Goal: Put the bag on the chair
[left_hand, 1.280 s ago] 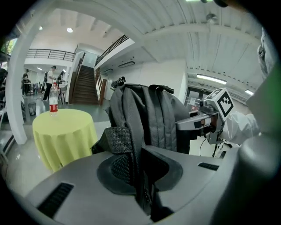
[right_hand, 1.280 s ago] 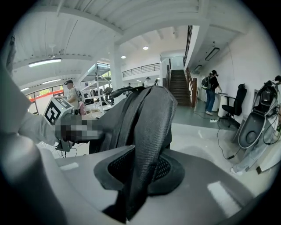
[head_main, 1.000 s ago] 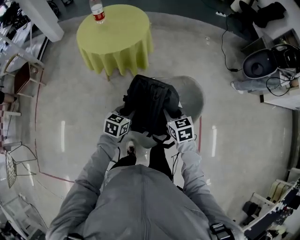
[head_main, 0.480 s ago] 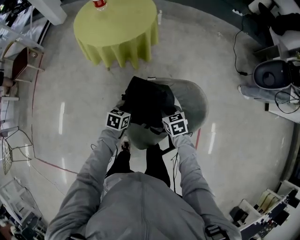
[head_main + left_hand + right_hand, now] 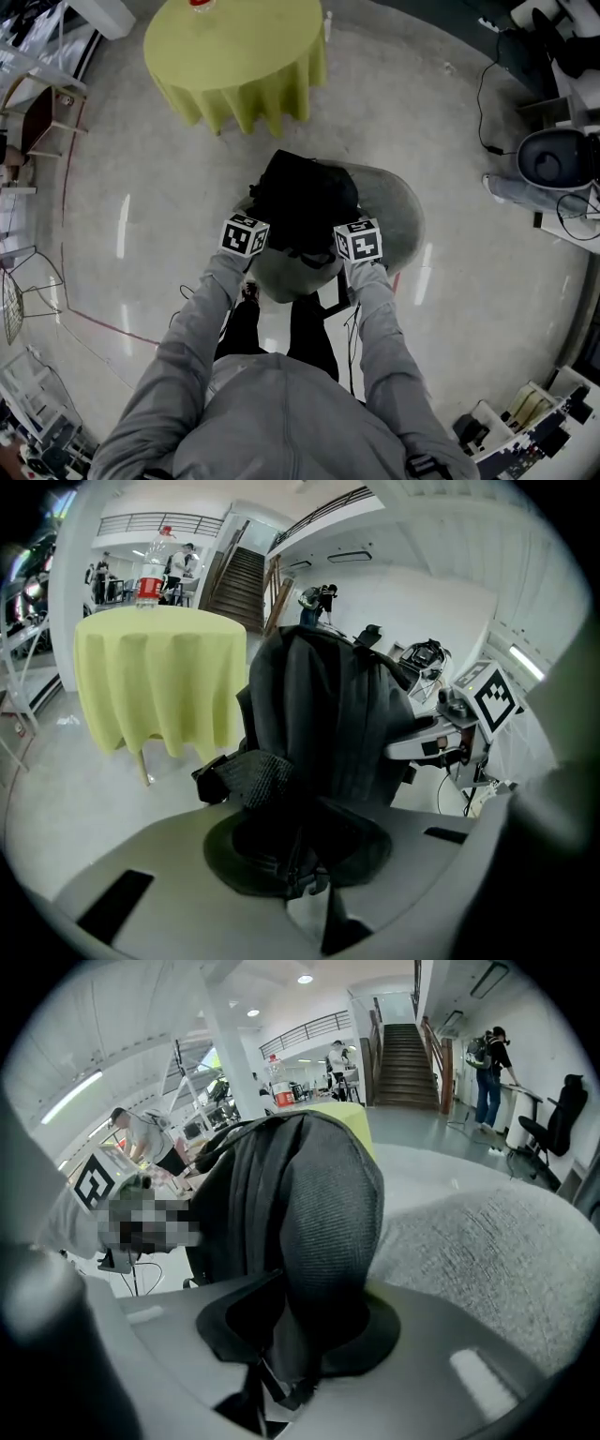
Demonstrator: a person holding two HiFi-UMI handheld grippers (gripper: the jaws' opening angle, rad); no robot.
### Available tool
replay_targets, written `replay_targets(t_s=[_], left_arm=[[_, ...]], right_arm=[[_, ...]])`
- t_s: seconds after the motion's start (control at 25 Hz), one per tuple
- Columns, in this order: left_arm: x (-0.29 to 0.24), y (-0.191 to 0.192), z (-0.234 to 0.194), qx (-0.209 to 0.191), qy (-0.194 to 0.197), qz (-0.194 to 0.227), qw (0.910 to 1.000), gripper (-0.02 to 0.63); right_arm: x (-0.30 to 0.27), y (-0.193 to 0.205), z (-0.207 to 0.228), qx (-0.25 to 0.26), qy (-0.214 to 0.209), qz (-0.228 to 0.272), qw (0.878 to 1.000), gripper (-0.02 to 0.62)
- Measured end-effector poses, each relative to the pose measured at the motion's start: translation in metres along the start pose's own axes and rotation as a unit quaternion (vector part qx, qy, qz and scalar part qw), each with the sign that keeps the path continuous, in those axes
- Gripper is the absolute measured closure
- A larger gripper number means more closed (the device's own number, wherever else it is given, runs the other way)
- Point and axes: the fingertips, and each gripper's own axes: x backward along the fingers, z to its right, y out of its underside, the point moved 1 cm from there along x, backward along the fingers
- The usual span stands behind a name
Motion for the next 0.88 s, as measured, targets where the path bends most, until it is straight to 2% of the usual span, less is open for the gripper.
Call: replay_targets(t_s=[0.2,0.24,0.32,0.4,0.64,0.76,0.88], left_arm=[[-0.011,-0.004,-0.004,-0.013,-0.016,-0.014,0.9997,0.534],[-0.013,-0.003,-0.002,-0.007,-0.003,-0.013,0.9999,0.511],[-0.014,-0.002,0.002,0.009,0.031,-0.009,0.9994,0.423],[-0.01,0.0,0.0,0.006,0.044,-0.008,0.999,0.402],[0.028,0.002,-0.017,-0.048,0.014,0.019,0.9986,0.394],[0.054,-0.01,-0.017,-0.078,0.016,0.045,0.9958,0.394],[0.08,-0.02,-0.007,-0.126,0.025,0.065,0.9895,0.415]], right_arm=[[-0.005,0.009,0.016,-0.026,0.027,-0.017,0.999,0.452],[-0.004,0.013,0.019,-0.028,0.036,-0.02,0.999,0.436],[0.001,0.02,0.026,-0.039,0.054,-0.022,0.998,0.414],[0.011,0.022,0.029,-0.048,0.073,-0.019,0.996,0.397],[0.054,0.022,0.014,-0.009,0.122,0.01,0.992,0.396],[0.08,0.015,-0.005,0.018,0.132,0.03,0.991,0.397],[0.106,0.008,-0.027,0.037,0.142,0.054,0.988,0.418]])
